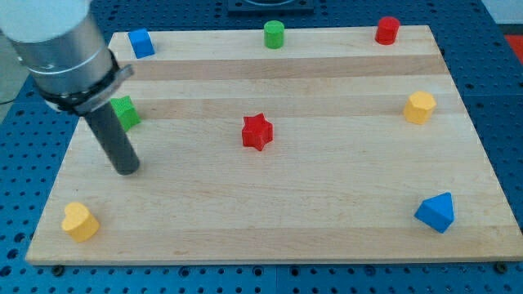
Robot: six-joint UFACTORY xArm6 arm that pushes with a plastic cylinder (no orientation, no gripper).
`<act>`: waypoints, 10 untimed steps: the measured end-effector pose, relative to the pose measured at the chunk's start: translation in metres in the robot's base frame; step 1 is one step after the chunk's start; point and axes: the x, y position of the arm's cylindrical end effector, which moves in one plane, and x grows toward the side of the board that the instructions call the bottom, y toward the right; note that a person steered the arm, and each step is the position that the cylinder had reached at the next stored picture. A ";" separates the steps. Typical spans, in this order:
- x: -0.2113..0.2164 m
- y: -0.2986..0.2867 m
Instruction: Slide the green star towards the center
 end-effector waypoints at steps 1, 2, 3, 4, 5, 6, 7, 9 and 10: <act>-0.021 -0.048; -0.046 -0.084; -0.084 -0.090; -0.110 -0.087; -0.115 -0.061; -0.109 -0.036; -0.083 -0.020; -0.038 0.035; -0.047 -0.001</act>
